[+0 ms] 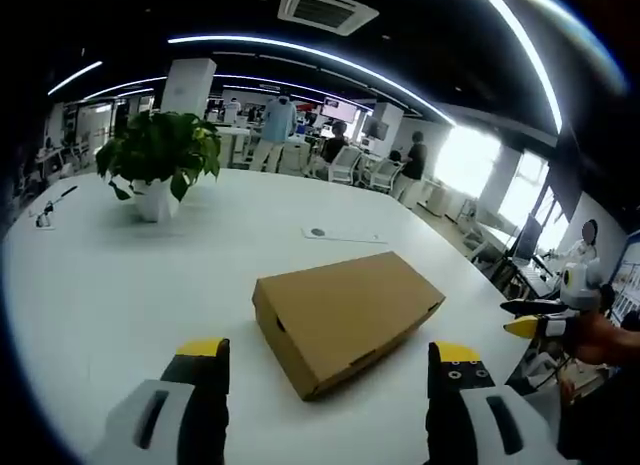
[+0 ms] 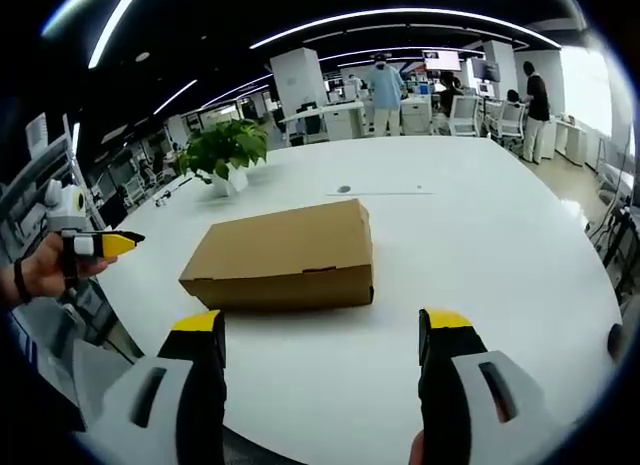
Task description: Operate the shoe box by opening the lid, removing the specified soft item, and placing it in the target area until the item is outside and the box remains undamaged.
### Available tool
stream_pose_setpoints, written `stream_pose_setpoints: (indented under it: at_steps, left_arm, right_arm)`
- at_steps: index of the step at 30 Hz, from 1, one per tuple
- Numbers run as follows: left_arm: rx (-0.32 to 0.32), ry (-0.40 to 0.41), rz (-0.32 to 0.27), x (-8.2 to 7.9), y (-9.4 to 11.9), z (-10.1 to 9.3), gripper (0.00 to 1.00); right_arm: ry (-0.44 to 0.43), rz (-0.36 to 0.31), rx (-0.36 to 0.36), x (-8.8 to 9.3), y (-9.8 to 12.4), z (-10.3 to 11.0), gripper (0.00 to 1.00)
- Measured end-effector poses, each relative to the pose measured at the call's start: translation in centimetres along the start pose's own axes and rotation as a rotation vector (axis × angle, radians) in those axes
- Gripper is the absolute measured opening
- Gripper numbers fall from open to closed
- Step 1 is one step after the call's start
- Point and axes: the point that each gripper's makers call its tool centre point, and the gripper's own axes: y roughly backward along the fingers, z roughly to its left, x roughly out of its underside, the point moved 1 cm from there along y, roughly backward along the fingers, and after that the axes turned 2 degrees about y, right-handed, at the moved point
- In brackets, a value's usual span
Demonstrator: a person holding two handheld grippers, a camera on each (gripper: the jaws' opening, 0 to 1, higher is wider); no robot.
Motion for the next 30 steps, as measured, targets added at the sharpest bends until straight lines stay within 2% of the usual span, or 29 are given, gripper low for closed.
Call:
stream_pose_setpoints:
  at_steps: [13,30]
  left_arm:
    - [-0.001,0.012,-0.011,-0.27,0.04,-0.12,0.82]
    - [0.007,0.010,-0.005,0.16,0.07,-0.63,0.82]
  right_arm:
    - [0.001,-0.004,-0.002,-0.17,0.14,-0.03,0.74]
    - [0.002,0.001,-0.010,0.01,0.05,0.21,0.74]
